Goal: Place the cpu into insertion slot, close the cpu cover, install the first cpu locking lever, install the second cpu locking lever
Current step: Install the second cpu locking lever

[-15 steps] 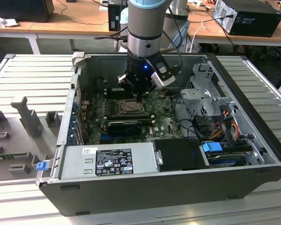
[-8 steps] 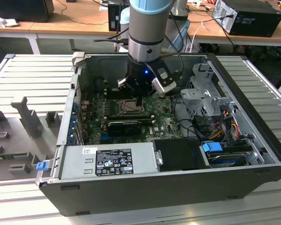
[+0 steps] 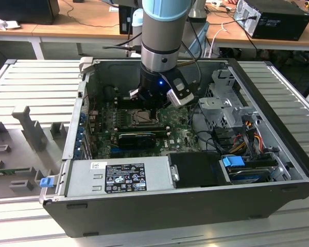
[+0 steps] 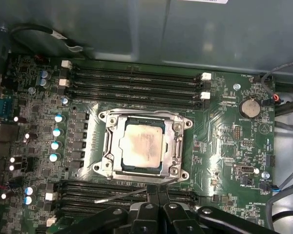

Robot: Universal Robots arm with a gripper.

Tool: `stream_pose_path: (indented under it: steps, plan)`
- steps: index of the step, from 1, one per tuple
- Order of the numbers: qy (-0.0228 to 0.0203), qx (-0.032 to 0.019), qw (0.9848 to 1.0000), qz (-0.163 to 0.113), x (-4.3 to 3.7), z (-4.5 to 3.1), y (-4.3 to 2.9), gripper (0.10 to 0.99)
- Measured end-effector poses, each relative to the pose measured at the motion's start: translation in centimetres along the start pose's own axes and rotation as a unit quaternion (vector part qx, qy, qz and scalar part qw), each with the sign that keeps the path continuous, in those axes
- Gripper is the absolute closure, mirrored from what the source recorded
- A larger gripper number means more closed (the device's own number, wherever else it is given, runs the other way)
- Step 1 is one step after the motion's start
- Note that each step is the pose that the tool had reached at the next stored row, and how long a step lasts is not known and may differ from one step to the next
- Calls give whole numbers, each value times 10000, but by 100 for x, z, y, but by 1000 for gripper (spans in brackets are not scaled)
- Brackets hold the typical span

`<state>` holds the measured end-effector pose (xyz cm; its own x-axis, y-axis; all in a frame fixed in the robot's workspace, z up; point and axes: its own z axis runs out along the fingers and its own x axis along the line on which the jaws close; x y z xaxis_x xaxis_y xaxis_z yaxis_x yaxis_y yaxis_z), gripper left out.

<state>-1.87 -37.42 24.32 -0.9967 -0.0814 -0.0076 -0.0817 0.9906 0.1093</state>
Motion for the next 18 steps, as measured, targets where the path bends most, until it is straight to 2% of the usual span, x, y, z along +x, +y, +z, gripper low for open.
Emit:
stream_pose_path:
  steps: [1,6,11,13,14,15,18]
  plan:
    - [-1,-10,10000,-1,0,2,-2,980]
    - [-12,-147,9999,0,1,6,-8,980]
    - [-14,-184,9998,-1,2,12,-23,980]
    - [-13,-221,9998,0,4,15,-40,980]
    - [-3,-276,9996,1,5,20,-65,980]
    - [6,-298,9996,3,6,23,-72,980]
    - [14,-309,9995,4,8,48,-96,980]
